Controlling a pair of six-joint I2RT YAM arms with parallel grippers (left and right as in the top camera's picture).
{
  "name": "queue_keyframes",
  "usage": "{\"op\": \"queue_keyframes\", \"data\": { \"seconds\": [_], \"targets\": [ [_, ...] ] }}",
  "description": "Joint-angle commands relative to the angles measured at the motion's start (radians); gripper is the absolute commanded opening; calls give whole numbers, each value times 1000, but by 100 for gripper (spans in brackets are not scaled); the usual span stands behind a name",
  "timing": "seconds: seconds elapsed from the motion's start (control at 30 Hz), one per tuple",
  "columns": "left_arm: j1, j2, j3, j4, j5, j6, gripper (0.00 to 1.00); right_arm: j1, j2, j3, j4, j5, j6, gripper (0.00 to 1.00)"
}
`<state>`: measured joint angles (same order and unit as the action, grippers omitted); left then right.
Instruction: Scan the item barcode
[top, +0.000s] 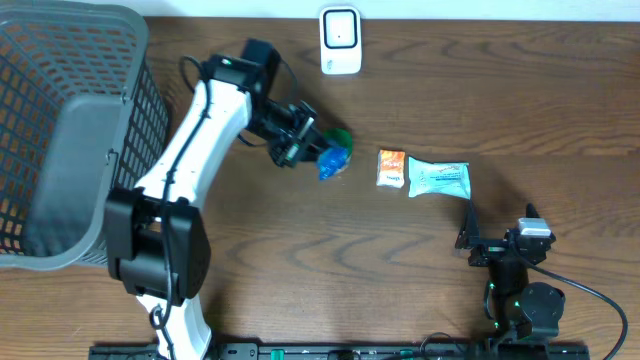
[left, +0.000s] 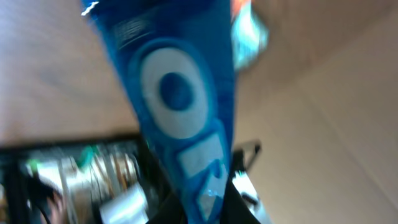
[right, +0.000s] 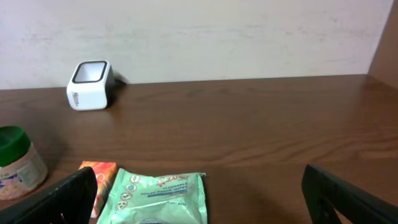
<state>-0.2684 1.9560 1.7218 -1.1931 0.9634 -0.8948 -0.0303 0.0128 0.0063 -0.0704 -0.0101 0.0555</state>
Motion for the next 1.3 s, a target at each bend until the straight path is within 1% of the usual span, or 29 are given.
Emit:
{"op": "queue_keyframes", "data": {
  "seconds": [0.0,0.13,0.23,0.33,0.4,0.5,0.57,0.7,0.77,0.93,1.2,1.27],
  "targets": [
    [45,-42,81,-14,-333,-24,7,5,-3,-1,-5,1,-12,99],
    [67,-98,108,-24,-397,-29,7,5,-3,-1,-5,1,-12,99],
    [69,-141,112,-10,-552,-92,7,5,-3,-1,-5,1,-12,99],
    [68,-175,111,61,-690,-169,7,5,-3,-1,-5,1,-12,99],
    [67,-183,111,134,-730,-210,7,5,-3,-1,-5,1,-12,99],
    [61,-177,111,269,-757,-212,7,5,-3,-1,-5,1,-12,99],
    [52,-164,111,338,-788,-241,7,5,-3,-1,-5,1,-12,99],
    [11,-126,111,471,-932,-317,7,5,-3,-1,-5,1,-12,99],
    [-29,-83,111,592,-1036,-323,7,5,-3,-1,-5,1,-12,99],
    [-87,22,111,803,-1185,-323,7,5,-3,-1,-5,1,-12,99],
    [-104,252,111,1209,-1251,-325,7,5,-3,-1,-5,1,-12,99],
    [-103,311,116,1304,-1268,-350,7,5,-3,-1,-5,1,-12,99]
  ]
}}
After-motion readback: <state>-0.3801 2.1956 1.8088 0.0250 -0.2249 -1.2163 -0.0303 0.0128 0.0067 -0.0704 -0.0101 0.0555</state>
